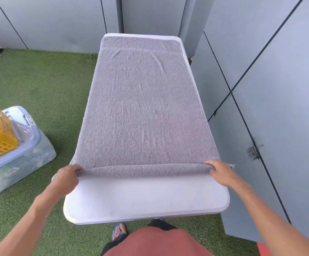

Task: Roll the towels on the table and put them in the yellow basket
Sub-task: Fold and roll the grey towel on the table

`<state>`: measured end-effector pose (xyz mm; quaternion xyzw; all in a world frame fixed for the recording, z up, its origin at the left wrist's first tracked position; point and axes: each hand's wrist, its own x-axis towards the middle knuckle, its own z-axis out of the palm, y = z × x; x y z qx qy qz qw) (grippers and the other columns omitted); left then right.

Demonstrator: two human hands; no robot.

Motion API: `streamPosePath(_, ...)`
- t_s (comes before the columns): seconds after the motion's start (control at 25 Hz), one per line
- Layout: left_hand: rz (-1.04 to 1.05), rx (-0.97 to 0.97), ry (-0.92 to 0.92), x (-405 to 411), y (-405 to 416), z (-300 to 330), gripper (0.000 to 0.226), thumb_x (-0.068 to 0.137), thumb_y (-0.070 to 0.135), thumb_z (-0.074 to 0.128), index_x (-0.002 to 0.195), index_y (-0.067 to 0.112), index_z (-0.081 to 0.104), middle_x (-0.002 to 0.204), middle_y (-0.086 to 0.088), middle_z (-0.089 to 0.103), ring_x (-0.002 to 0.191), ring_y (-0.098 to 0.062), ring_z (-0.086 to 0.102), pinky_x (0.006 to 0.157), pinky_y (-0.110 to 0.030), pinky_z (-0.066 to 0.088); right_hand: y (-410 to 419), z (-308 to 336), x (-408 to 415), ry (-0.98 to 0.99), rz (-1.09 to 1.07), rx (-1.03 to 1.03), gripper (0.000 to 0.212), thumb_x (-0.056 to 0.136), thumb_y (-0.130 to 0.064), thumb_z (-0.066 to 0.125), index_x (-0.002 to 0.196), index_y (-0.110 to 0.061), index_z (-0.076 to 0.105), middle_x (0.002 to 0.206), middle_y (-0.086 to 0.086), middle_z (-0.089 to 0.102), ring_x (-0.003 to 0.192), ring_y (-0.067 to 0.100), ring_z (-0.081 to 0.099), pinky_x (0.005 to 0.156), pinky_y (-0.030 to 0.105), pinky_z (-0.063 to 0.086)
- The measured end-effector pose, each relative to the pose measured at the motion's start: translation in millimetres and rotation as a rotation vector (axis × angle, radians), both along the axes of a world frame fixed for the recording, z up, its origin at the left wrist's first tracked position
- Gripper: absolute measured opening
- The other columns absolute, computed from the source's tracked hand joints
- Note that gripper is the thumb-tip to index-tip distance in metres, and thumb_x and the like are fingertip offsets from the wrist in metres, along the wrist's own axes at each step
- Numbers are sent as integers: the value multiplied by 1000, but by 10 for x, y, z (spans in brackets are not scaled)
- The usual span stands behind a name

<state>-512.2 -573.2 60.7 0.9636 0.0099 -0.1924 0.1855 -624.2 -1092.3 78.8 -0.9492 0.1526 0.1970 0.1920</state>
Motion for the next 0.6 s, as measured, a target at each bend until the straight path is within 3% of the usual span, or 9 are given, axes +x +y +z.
streamPosePath(0.08,74,-45,-158,-23,-92,94,29,88,-5,50,111,7,63,111,-18,60,100,-35,55,77,-44,43,53,-29,83,-173,-141,26,40,86,4,51,118,-17,62,120,7,57,115,28,54,101,39,39)
streamPosePath(0.16,28,129,-401,-155,-186,112,18,87,-3,55,99,7,65,104,-17,57,92,-34,49,70,-44,38,198,-104,44,-349,-186,-175,34,82,5,59,105,-19,68,112,6,57,109,30,51,98,39,35)
streamPosePath(0.28,-49,275,-473,-458,-294,-124,24,87,4,58,111,3,62,113,-19,58,99,-36,51,81,-49,44,397,-230,-204,-475,-93,-396,26,87,-10,56,107,-18,69,116,5,57,111,31,46,100,46,34)
streamPosePath(0.4,-96,255,-427,-657,-320,-379,53,96,27,46,139,-3,40,141,-24,44,133,-39,39,107,-49,34,441,-392,-374,-358,20,-343,62,93,-44,30,137,-6,47,144,12,41,138,33,28,115,45,19)
streamPosePath(0.48,-80,240,-397,-670,-360,-387,58,99,34,40,143,-3,34,147,-23,38,140,-37,31,110,-50,31,410,-409,-309,-261,44,-328,79,89,-58,18,148,-6,29,156,12,24,147,31,8,118,44,7)
streamPosePath(0.6,6,183,-392,-648,-487,-281,57,99,38,42,142,1,37,147,-24,37,140,-37,29,110,-53,30,422,-318,-212,-225,22,-282,87,84,-67,8,151,-13,22,160,9,12,148,25,-6,118,46,-2)
